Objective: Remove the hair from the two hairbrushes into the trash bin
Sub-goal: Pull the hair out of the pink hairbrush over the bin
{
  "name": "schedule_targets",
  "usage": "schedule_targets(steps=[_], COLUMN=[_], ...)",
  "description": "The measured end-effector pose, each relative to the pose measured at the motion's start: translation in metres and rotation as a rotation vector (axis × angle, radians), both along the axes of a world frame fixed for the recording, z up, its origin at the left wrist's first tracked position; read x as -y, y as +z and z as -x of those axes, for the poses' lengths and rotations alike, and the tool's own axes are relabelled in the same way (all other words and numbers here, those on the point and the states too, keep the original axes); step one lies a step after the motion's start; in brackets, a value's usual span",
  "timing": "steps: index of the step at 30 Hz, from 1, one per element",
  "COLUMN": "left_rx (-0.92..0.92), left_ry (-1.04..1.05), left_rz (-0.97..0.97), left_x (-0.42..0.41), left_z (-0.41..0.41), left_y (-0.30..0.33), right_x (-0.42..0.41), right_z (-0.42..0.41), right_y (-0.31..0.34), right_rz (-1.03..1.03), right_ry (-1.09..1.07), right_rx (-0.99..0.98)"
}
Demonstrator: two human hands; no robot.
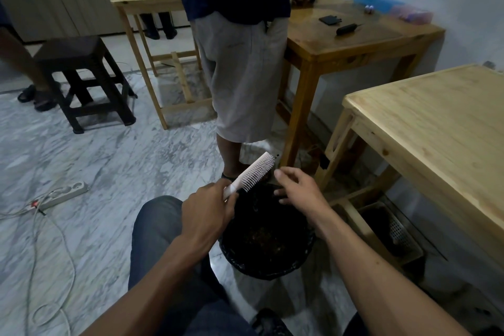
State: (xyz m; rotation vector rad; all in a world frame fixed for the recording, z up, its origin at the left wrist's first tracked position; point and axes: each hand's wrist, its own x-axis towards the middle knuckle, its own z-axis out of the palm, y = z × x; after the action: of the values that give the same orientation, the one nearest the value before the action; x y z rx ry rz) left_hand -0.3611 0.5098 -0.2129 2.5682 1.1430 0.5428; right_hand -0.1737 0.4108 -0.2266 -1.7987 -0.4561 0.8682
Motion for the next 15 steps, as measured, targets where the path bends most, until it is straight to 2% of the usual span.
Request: schedule_targets(steps=[3, 8, 15], left_rx=[0.033, 0.130, 0.075], left_ry=[-0.030, -0.099, -0.097], left_rz=[-0.018, 0.015, -0.003], left_x=[0.002, 0.006, -0.001], left_z=[0.000, 0.000, 0.003], left_y=[0.000, 0.004, -0.003], right_x=[-0.003, -0.003, 0.003], right_z=[0.000, -0.005, -0.004], right_y=[0.009, 0.006, -0.004], right_rz=[-0.135, -0.243, -0.209], right_ry=[0.004, 0.110, 0.041], right_rx=[-0.130, -0.263, -0.103])
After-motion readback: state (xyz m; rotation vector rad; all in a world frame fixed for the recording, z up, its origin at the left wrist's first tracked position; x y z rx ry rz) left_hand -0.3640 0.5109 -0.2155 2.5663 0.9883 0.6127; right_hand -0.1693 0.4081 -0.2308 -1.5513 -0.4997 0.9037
